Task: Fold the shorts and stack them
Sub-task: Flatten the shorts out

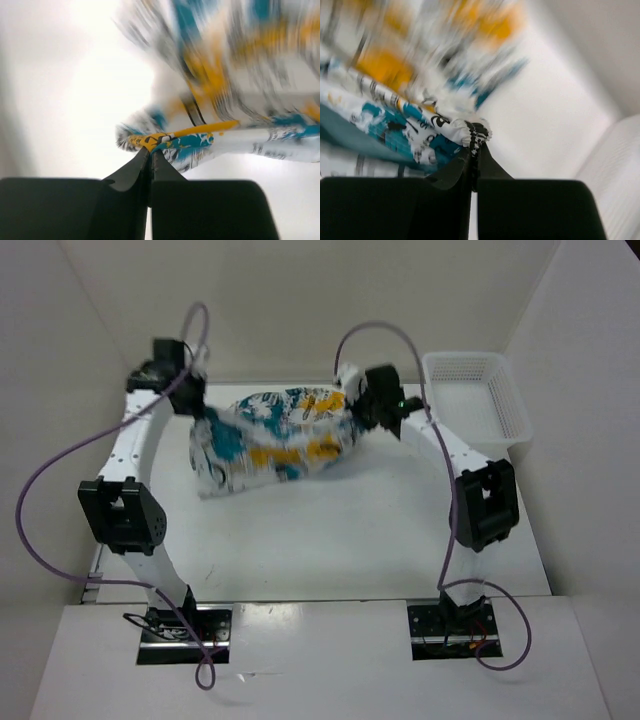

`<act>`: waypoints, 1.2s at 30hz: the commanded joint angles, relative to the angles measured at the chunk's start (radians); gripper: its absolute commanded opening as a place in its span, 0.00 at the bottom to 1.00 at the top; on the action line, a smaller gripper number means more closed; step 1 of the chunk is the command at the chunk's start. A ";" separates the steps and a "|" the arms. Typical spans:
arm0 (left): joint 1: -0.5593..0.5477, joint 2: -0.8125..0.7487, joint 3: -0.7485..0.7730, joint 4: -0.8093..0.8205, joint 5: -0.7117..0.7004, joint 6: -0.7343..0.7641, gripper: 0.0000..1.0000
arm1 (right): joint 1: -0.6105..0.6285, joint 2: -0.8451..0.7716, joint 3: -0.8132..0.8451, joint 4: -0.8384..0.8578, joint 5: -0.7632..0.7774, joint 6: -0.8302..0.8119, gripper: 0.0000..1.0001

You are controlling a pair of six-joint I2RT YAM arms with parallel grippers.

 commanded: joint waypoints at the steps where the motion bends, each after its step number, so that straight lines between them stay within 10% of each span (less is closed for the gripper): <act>1: 0.111 -0.002 0.425 0.074 -0.081 0.004 0.02 | -0.082 0.067 0.432 0.167 0.060 0.220 0.00; 7: 0.099 0.041 0.767 0.050 -0.078 0.004 0.01 | -0.133 0.299 1.109 -0.069 -0.041 0.353 0.00; 17: 0.056 -0.348 -0.077 0.071 -0.051 0.004 0.01 | -0.038 -0.005 0.362 -0.199 -0.176 0.124 0.00; 26: -0.014 -0.620 -0.533 -0.249 0.027 0.004 0.01 | 0.102 -0.344 -0.408 -0.282 -0.079 -0.153 0.00; 36: -0.160 -0.708 -0.721 -0.349 0.110 0.004 0.05 | 0.140 -0.387 -0.607 -0.238 0.034 -0.287 0.00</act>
